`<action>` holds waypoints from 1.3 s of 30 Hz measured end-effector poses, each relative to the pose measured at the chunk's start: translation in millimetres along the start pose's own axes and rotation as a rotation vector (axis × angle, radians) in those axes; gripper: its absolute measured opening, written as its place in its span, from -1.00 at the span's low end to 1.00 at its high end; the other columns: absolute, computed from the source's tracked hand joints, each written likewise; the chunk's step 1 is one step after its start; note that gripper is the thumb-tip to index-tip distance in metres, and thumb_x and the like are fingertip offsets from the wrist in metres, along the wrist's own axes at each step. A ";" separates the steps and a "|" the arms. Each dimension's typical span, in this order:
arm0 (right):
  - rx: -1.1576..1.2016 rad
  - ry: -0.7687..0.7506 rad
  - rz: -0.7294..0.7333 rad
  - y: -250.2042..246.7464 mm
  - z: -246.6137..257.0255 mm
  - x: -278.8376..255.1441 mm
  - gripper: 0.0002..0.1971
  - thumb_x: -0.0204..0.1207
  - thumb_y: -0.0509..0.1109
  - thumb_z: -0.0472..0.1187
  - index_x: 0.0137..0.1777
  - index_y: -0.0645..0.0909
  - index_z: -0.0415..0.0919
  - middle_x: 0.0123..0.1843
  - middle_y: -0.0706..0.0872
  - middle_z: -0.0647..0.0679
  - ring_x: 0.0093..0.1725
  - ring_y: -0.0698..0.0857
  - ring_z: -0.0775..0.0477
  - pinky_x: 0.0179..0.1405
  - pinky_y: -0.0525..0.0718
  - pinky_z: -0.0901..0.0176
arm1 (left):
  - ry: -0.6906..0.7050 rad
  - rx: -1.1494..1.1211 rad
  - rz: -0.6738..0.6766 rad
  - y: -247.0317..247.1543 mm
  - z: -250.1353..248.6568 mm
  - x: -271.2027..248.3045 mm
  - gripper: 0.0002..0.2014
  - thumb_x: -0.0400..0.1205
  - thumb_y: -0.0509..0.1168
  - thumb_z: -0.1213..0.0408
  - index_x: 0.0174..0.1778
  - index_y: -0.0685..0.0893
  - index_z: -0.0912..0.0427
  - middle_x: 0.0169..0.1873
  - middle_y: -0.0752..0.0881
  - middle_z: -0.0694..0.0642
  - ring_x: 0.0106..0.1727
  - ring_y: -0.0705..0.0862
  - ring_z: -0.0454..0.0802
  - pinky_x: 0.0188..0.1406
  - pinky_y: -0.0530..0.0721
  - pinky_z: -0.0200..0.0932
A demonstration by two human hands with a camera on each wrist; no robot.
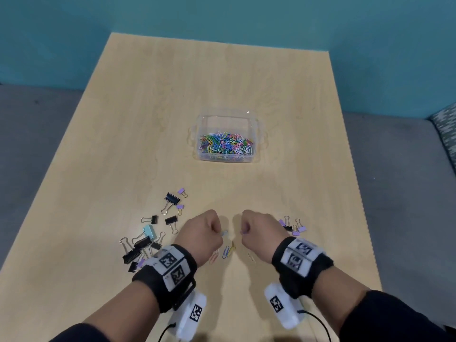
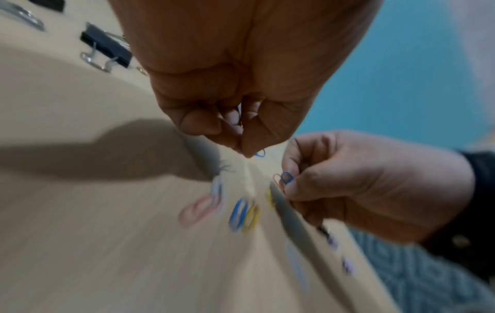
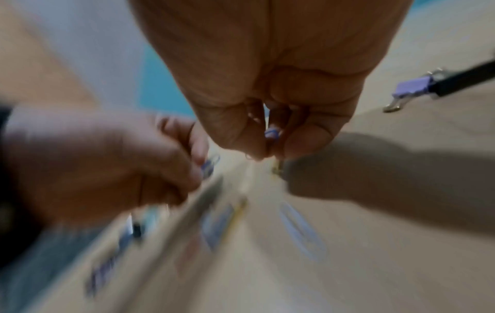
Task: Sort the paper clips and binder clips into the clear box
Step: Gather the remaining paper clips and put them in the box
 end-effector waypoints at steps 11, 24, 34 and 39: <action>0.038 -0.099 -0.452 -190.4 62.8 81.9 -0.90 0.36 0.42 -0.24 -0.15 0.58 -0.09 -0.25 0.67 0.01 -0.23 0.63 -0.07 -0.32 0.51 0.21 | 0.249 0.043 -0.357 -159.3 -113.5 89.7 -0.85 0.35 0.36 0.38 -0.30 0.60 0.03 -0.38 0.65 -0.06 -0.26 0.65 0.04 -0.34 0.52 -0.18; -0.028 0.004 -0.100 -45.3 -5.3 -31.9 -0.89 0.44 0.30 -0.16 -0.05 0.56 -0.03 -0.09 0.66 0.02 -0.11 0.64 -0.07 -0.12 0.57 0.08 | 0.039 0.169 -0.015 -44.8 -4.9 -17.1 -0.86 0.48 0.34 0.16 -0.06 0.61 -0.01 -0.23 0.69 -0.07 -0.13 0.65 -0.02 -0.19 0.51 -0.18; -0.140 0.053 -0.156 32.2 -20.4 -56.2 -0.84 0.58 0.17 -0.28 -0.19 0.32 -0.04 -0.13 0.38 0.10 -0.08 0.38 -0.02 -0.24 0.34 0.16 | 0.203 0.262 -0.059 22.0 17.5 -42.2 -0.75 0.63 0.24 0.17 0.23 0.51 -0.08 -0.03 0.51 -0.04 -0.08 0.59 0.01 -0.12 0.59 -0.08; -0.273 -0.093 -0.084 28.9 -13.6 -29.3 -0.69 0.42 0.18 -0.48 -0.21 0.29 0.00 -0.15 0.38 0.07 -0.07 0.38 -0.06 -0.24 0.50 0.08 | 0.365 0.471 0.018 27.1 -0.4 -25.1 -0.90 0.64 0.19 0.22 0.04 0.54 0.03 -0.03 0.51 0.03 -0.06 0.57 0.08 -0.18 0.60 -0.03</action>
Point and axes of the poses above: each hand's wrist, its own x-axis towards the middle knuckle, its own y-axis out of the palm, z = x × y, the point moved 10 cm from there along x, towards the middle knuckle
